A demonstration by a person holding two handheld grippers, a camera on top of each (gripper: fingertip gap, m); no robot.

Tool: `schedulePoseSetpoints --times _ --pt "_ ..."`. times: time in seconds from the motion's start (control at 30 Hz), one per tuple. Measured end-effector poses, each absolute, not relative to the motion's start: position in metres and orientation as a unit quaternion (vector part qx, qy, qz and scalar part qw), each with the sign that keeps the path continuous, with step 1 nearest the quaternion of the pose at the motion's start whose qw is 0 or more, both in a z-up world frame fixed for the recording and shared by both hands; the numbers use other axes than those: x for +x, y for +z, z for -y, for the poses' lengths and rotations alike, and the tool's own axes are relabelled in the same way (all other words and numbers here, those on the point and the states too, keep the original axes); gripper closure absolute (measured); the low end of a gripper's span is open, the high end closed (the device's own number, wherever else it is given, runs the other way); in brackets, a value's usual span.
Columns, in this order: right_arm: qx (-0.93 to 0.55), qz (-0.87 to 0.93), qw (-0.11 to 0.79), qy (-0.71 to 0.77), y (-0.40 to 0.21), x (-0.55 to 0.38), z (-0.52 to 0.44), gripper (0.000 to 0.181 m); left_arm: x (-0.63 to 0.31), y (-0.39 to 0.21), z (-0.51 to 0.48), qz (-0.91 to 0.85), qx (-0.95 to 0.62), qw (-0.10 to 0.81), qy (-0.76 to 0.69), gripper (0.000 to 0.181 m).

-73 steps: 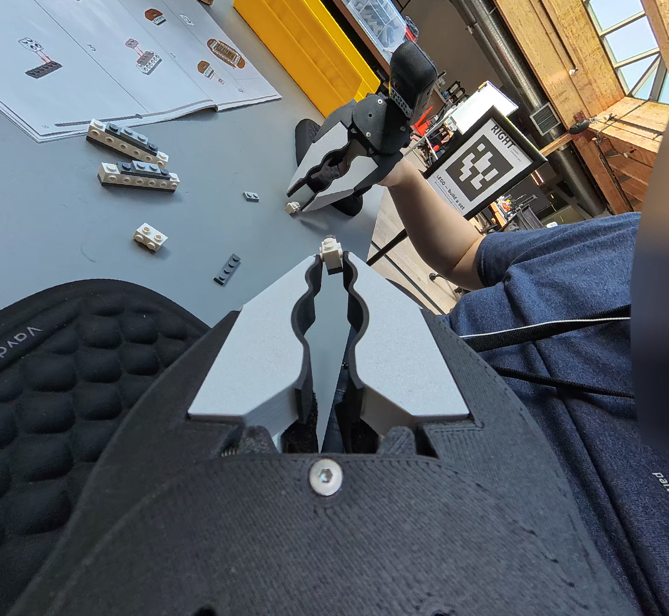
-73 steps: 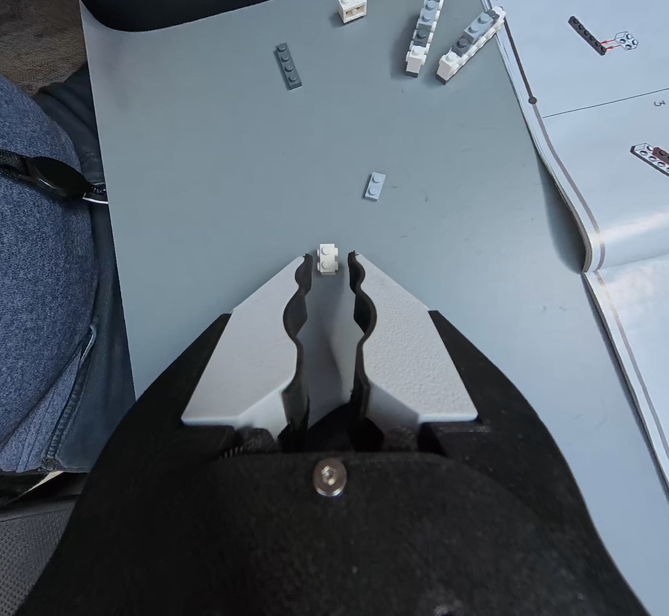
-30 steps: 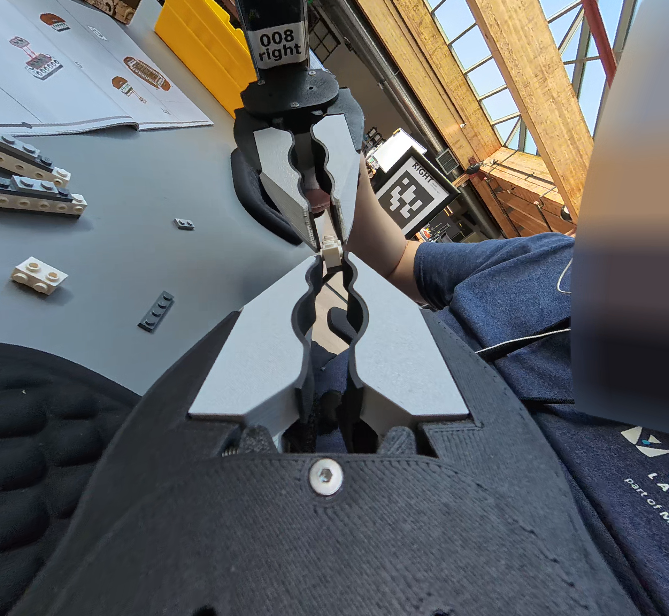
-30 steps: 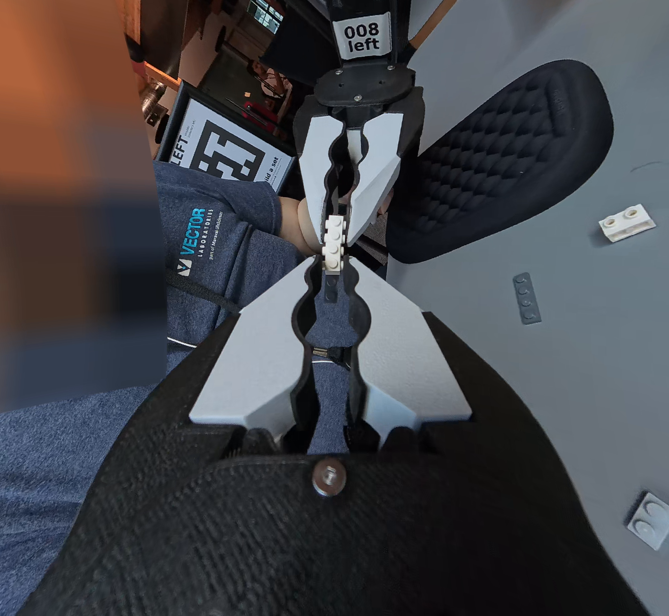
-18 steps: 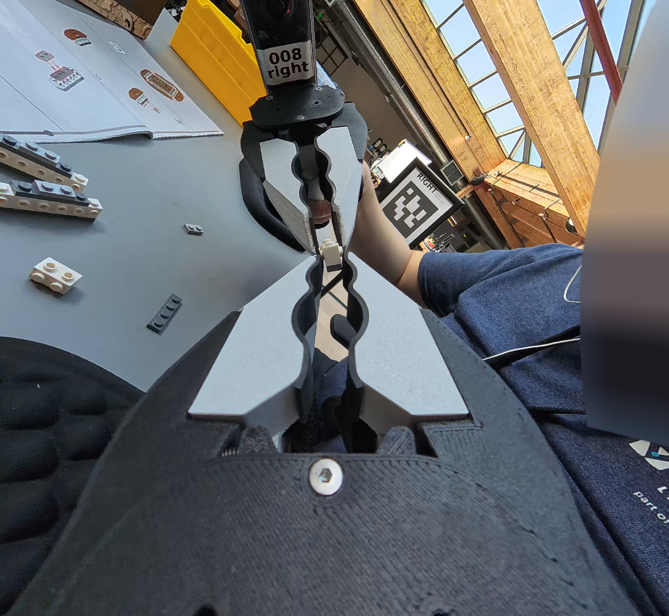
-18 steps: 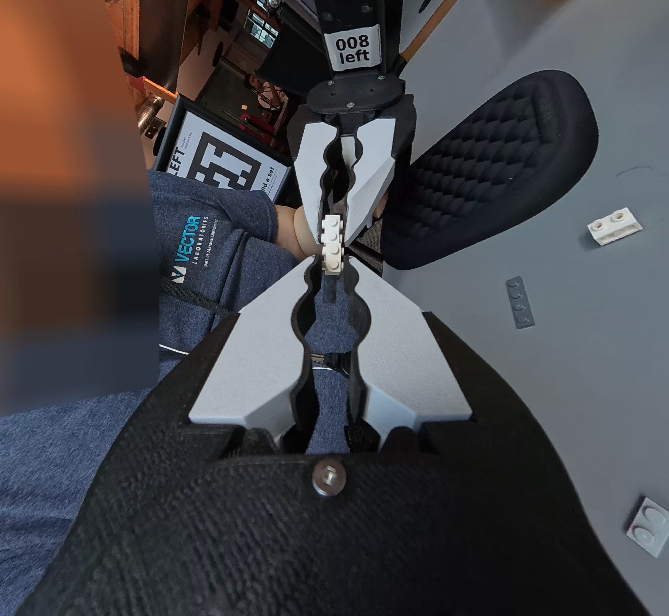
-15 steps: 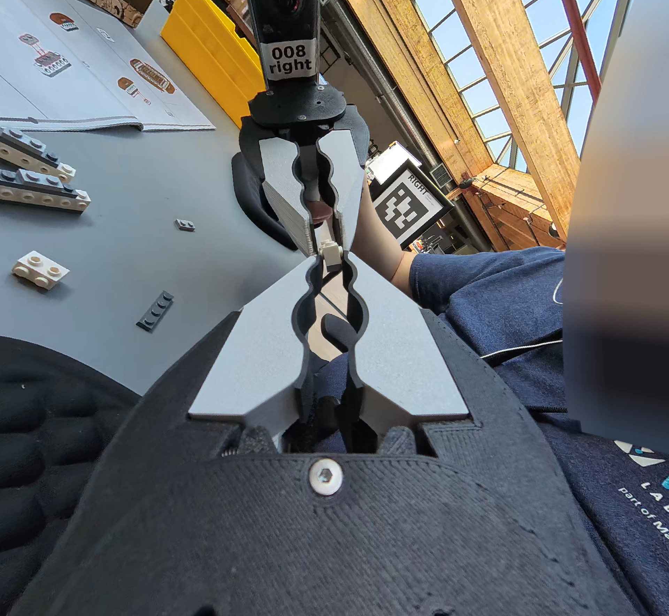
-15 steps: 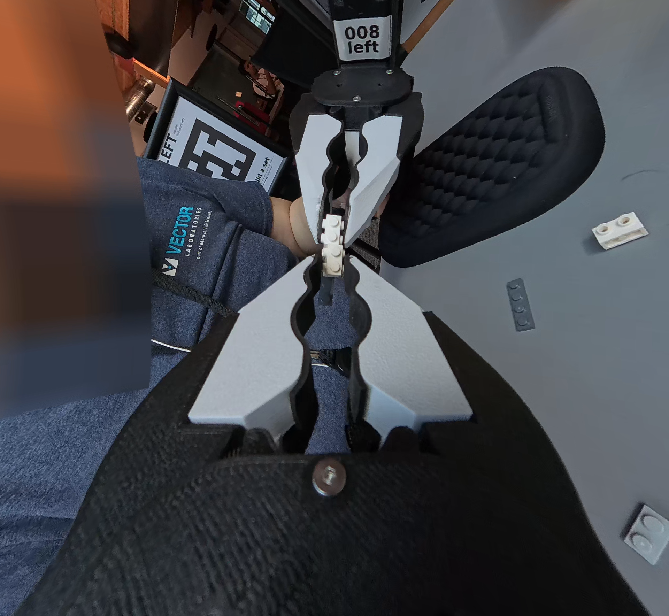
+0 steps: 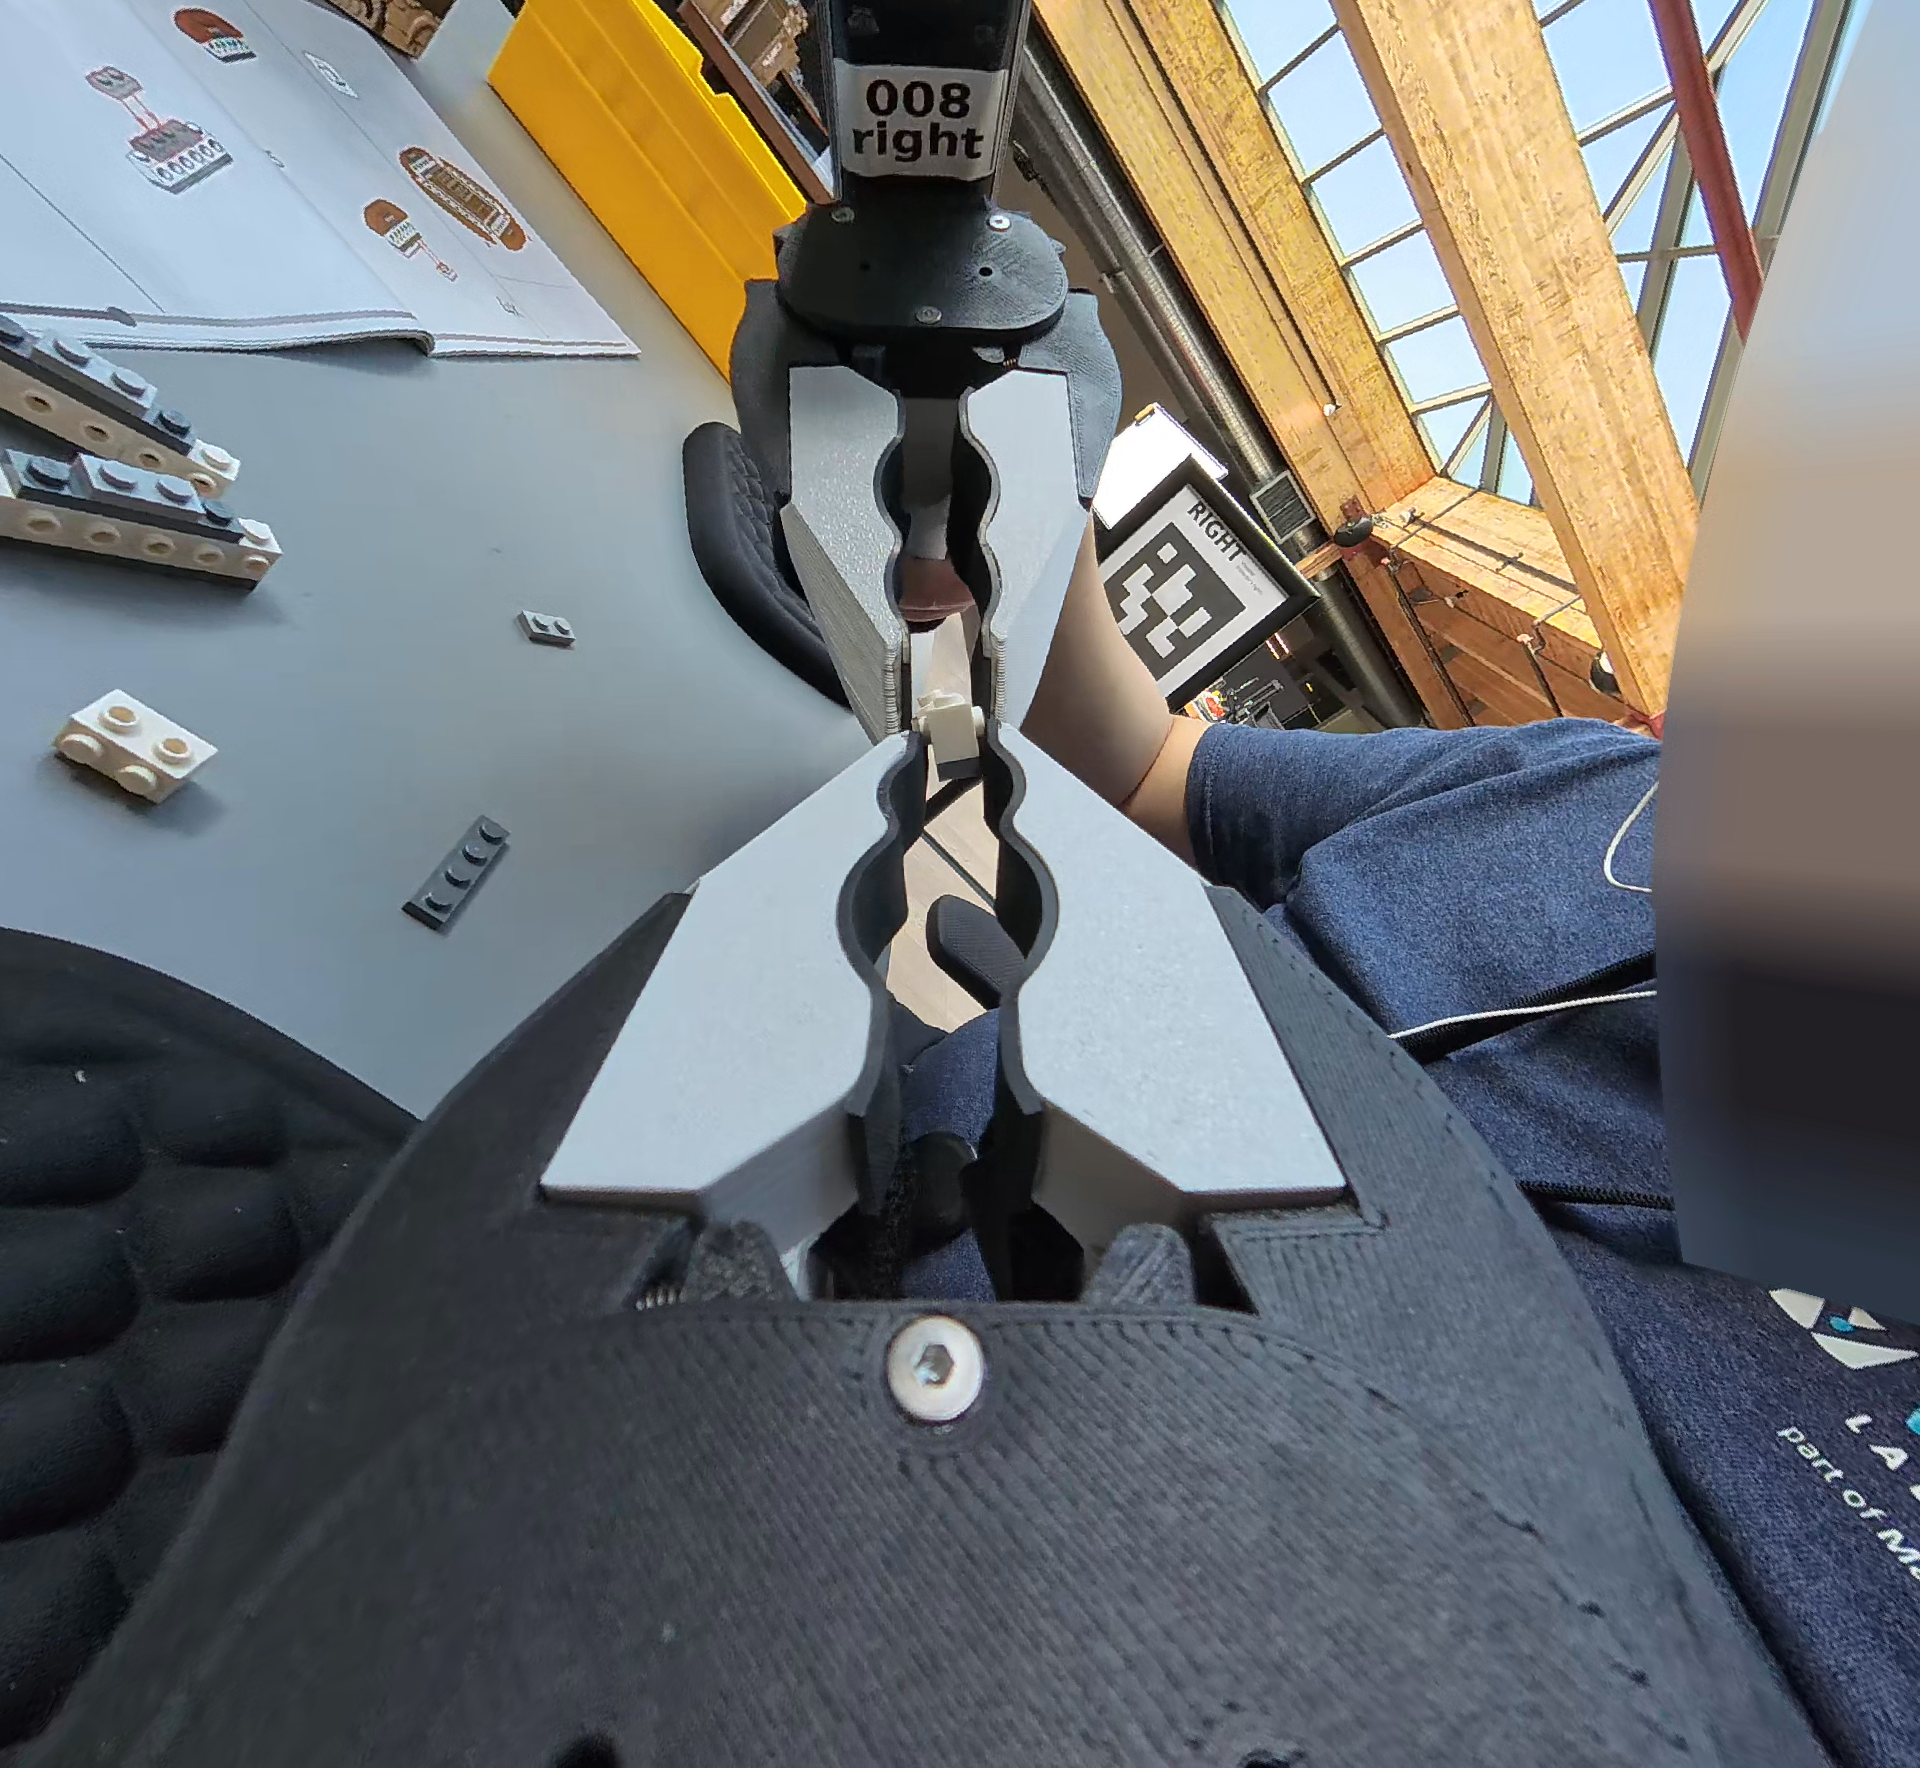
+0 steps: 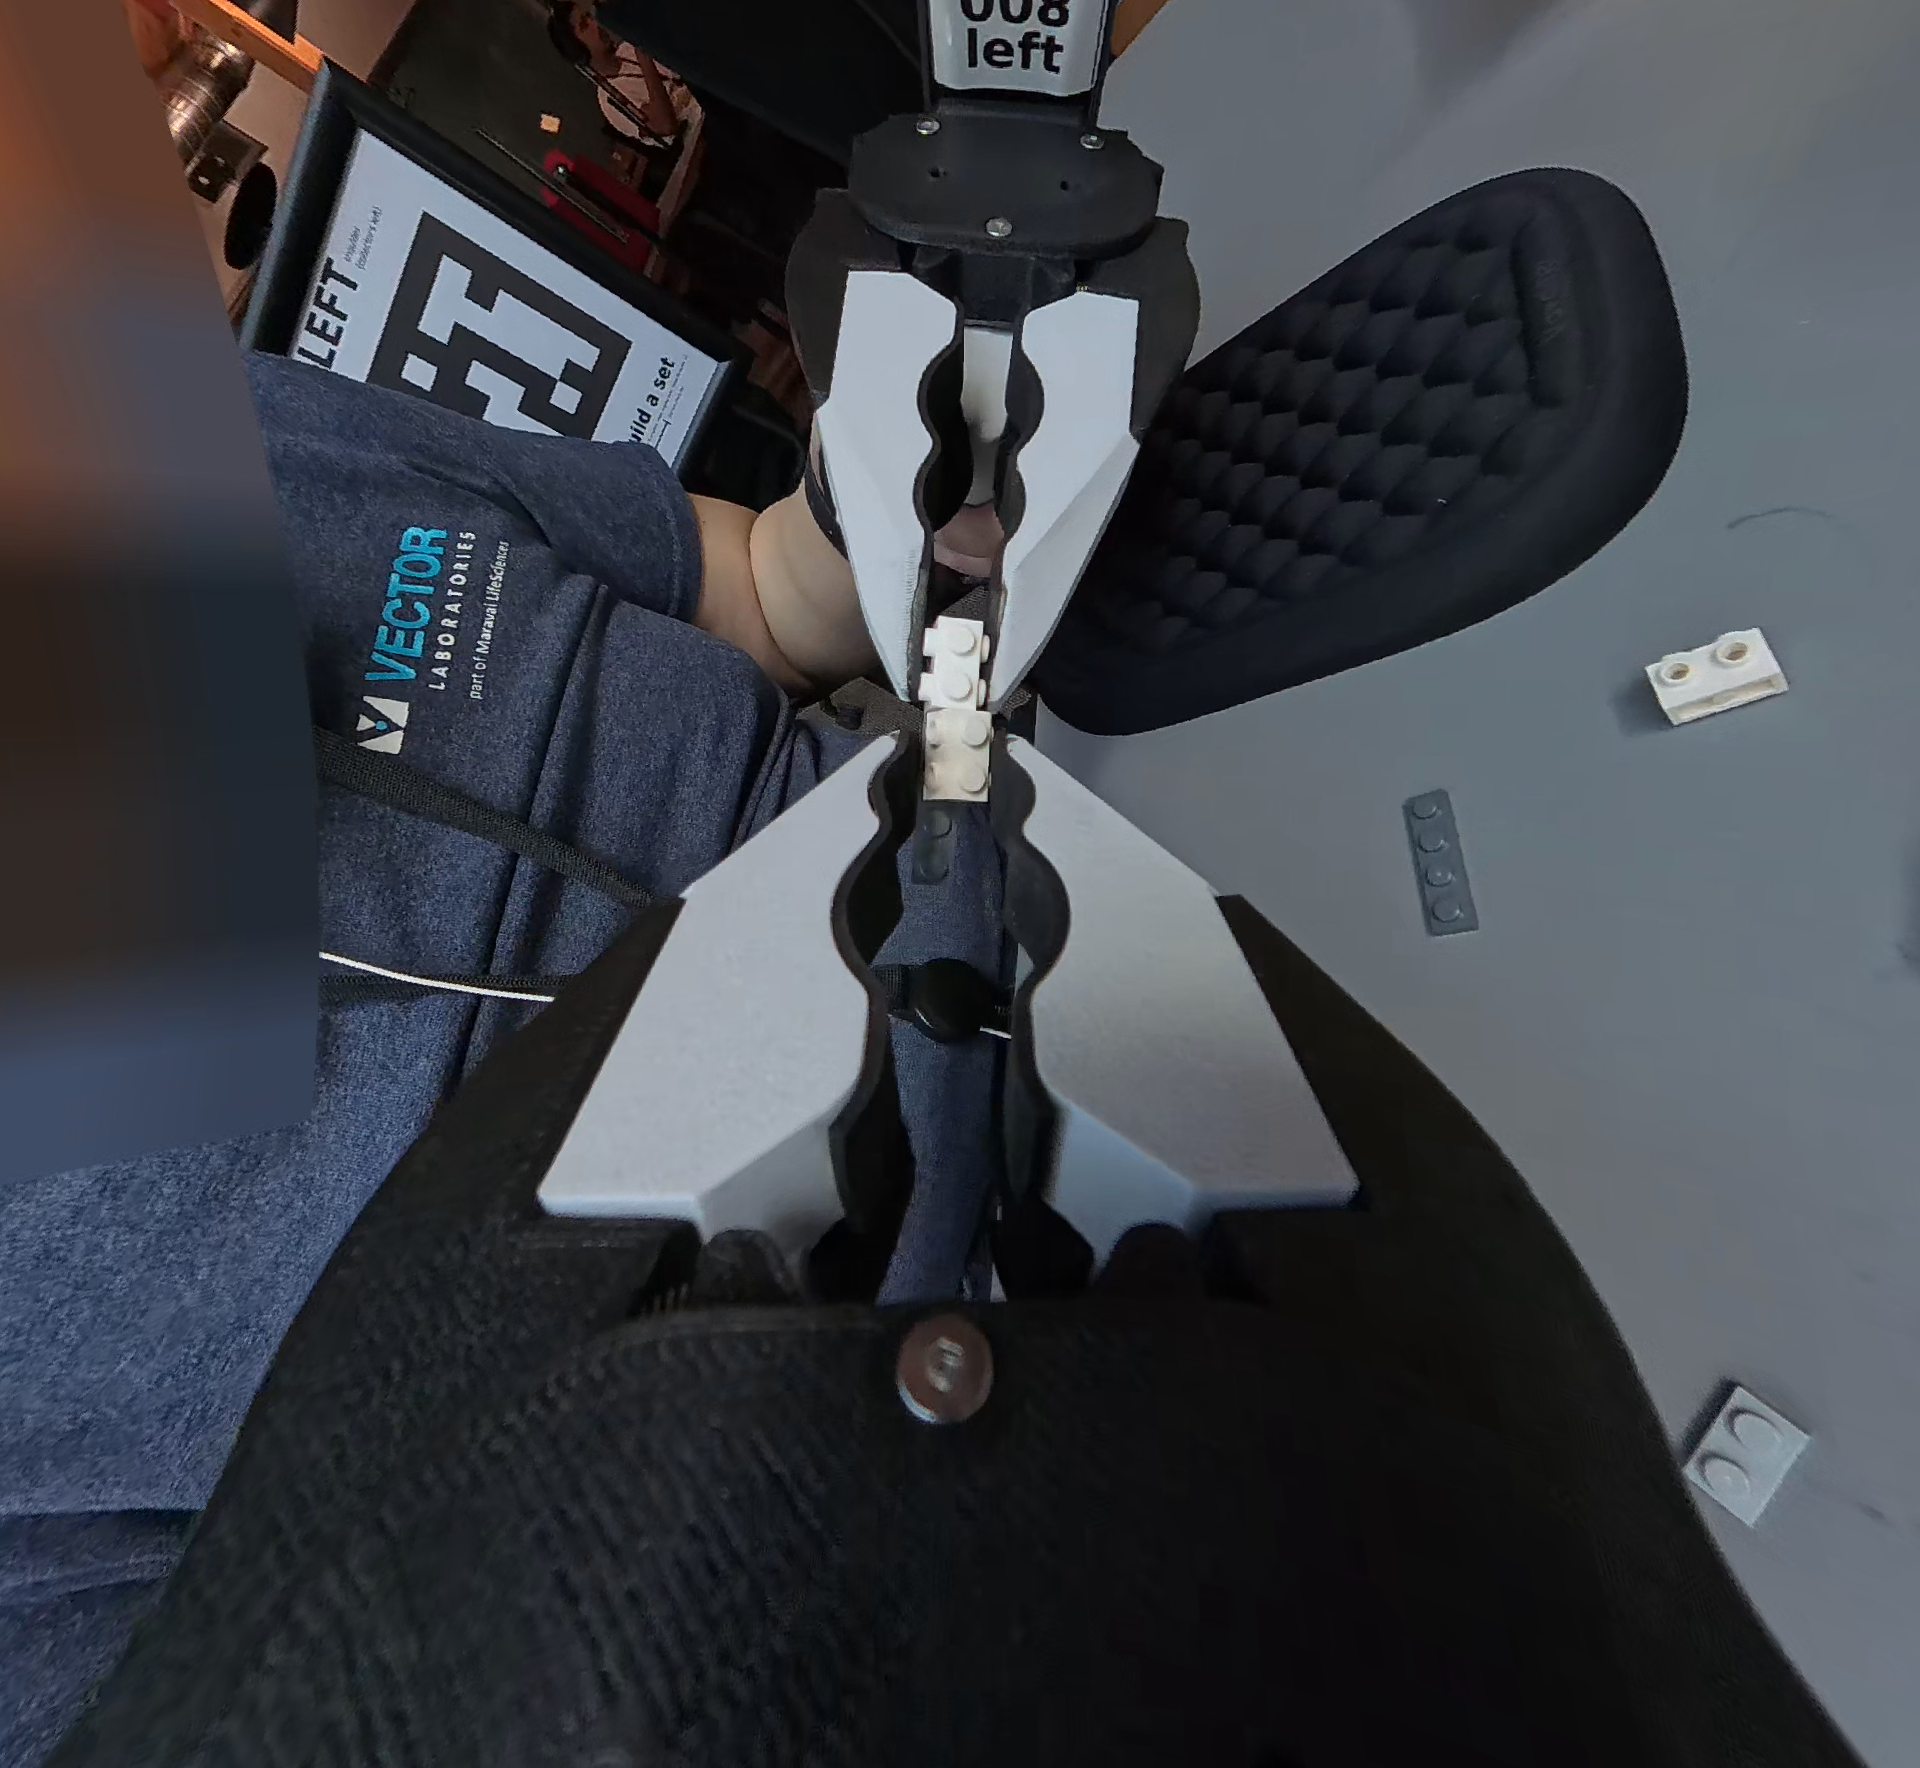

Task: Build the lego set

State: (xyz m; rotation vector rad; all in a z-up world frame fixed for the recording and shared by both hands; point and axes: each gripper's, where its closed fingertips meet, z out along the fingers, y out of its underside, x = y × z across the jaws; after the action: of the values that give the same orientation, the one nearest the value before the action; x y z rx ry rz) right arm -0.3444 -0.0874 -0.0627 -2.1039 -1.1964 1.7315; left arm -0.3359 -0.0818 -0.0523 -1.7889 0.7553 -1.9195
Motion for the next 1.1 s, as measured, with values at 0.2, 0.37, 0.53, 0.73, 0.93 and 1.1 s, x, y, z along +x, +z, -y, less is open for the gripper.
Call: schedulePoseSetpoints --times 0.2,0.37,0.53,0.73,0.93,1.1 --pt "-0.715 0.406 0.116 0.557 -0.064 -0.344 0.080 0.171 -0.336 -0.053 0.077 -0.247 -0.650 0.205 -0.689 0.173" --pt "-0.719 0.406 0.134 0.548 -0.068 -0.345 0.078 0.171 -0.336 -0.056 0.073 -0.222 -0.655 0.196 -0.695 0.173" --pt "-0.699 0.378 0.130 0.592 -0.058 -0.344 0.077 0.171 -0.335 -0.047 0.073 -0.229 -0.631 0.219 -0.708 0.173" --pt "-0.700 0.359 0.139 0.601 -0.064 -0.344 0.073 0.171 -0.333 -0.051 0.071 -0.238 -0.635 0.233 -0.697 0.172" --pt "-0.717 0.371 0.169 0.565 -0.067 -0.344 0.068 0.170 -0.333 -0.058 0.065 -0.220 -0.650 0.243 -0.685 0.175" --pt "-0.732 0.390 0.190 0.526 -0.066 -0.343 0.068 0.169 -0.332 -0.056 0.064 -0.200 -0.643 0.237 -0.701 0.175"
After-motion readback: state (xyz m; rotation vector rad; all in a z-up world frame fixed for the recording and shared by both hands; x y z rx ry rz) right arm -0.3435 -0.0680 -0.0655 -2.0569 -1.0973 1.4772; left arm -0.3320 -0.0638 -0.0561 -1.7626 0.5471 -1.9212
